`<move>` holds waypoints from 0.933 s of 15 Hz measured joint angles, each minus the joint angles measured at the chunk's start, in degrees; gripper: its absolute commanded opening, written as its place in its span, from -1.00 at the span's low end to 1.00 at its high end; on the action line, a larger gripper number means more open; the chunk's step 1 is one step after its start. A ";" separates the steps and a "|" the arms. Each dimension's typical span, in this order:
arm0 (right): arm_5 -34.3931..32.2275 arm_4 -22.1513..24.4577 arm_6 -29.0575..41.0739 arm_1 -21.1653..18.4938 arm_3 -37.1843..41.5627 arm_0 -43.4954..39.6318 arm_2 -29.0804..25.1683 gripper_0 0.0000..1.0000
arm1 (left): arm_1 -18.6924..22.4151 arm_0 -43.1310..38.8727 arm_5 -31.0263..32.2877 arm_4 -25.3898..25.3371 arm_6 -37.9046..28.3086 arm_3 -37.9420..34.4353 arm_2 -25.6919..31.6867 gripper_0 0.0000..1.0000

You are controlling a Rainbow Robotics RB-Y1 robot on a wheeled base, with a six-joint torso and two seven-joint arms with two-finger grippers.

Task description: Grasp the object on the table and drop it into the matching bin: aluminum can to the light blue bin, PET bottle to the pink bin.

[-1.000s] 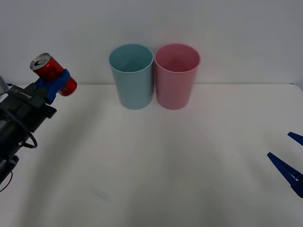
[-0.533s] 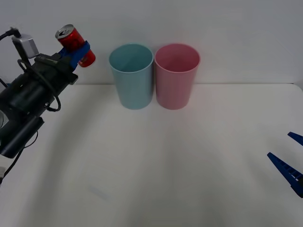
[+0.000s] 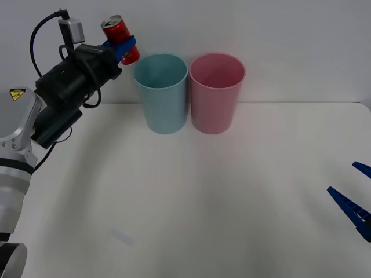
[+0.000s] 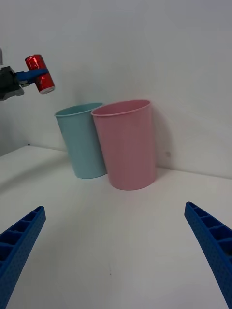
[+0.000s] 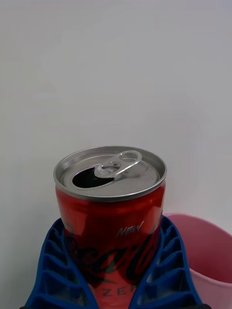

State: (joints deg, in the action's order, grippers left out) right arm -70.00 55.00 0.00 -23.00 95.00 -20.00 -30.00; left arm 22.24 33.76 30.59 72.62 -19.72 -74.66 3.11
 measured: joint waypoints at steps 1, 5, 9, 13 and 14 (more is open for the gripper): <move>0.00 0.00 0.00 0.00 0.00 0.00 0.00 1.00 | 0.00 2.35 0.00 0.08 0.31 2.89 -0.79 -1.00; 0.00 0.00 0.00 0.00 0.00 0.00 0.00 1.00 | -0.23 10.16 -0.09 0.35 1.82 13.13 -3.31 -1.00; 0.00 0.00 0.00 0.00 0.00 0.00 0.00 1.00 | -1.94 14.86 -0.96 1.88 2.90 18.87 -3.81 -1.00; 0.00 0.00 0.00 0.00 0.00 0.00 0.00 1.00 | -3.73 15.37 -2.81 3.21 3.19 19.23 -3.81 -1.00; 0.00 0.00 0.00 0.00 0.00 0.00 0.00 1.00 | -3.84 15.37 -2.89 3.23 3.36 19.24 -3.81 -0.86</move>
State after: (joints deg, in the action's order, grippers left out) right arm -70.00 55.00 0.00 -23.00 95.00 -20.00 -30.00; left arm 18.40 49.13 27.70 75.85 -16.36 -55.42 -0.71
